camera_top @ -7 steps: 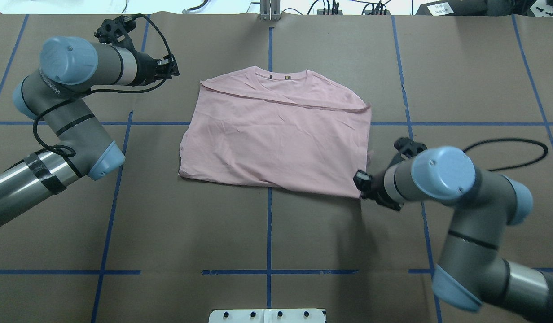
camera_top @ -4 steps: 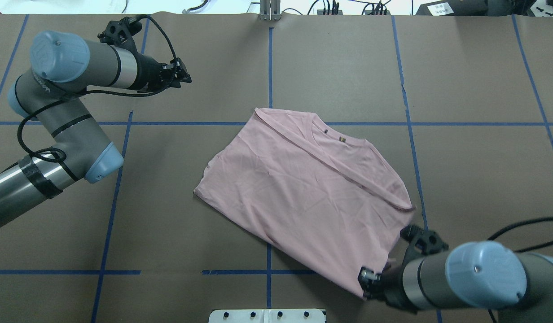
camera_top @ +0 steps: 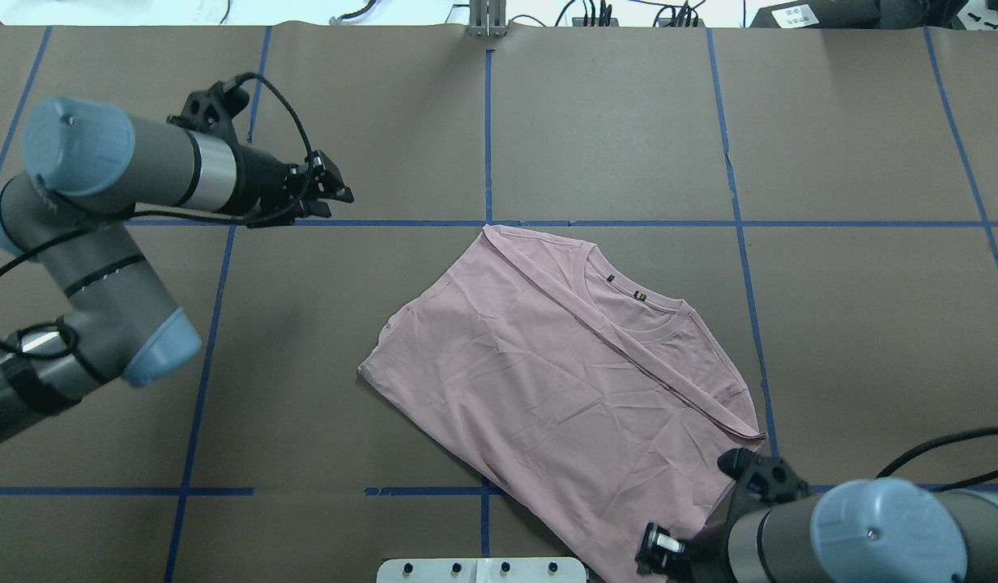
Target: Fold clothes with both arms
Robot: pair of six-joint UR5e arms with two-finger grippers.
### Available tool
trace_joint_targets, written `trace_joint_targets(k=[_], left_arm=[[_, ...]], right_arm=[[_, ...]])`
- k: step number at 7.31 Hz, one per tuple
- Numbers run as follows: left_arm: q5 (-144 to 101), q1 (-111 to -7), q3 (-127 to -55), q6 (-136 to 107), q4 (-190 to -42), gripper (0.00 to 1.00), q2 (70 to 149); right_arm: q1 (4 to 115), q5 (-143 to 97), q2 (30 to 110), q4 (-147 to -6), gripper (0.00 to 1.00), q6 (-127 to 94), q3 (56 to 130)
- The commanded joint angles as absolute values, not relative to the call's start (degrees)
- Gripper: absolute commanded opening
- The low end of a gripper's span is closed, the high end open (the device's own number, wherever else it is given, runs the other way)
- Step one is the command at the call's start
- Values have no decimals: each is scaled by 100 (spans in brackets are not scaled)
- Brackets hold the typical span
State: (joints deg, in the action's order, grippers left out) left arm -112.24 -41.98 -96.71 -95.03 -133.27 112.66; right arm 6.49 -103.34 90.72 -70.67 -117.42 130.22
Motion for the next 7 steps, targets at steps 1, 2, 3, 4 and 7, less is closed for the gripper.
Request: trace_joint_targets(k=[1,2,3,4,7], left_arm=[[-10385,-3265,-10518,-10236,-11987,55,10986],[-10189,-3087,-10529,-10274,-11414,57,10995],[-10187,-3041,-10512,-10301,-11373,57,10986],[-10178,-2832,-10338,-10370,-11364,57,10995],[-9942,-2593,-10274,-10354,-10901,57,11240]], right_arm=[[1708,-10406,9009,-7066,100,-11707,13245],[2044,-10493,8887,-7066,100,-11690,13167],[2178,-10512,8886,-7066,100,-11681,13096],[2180,-10503,8877,-7066,100,-11681,13052],[2180,-10503,8868,-7058,100,-11681,12938]])
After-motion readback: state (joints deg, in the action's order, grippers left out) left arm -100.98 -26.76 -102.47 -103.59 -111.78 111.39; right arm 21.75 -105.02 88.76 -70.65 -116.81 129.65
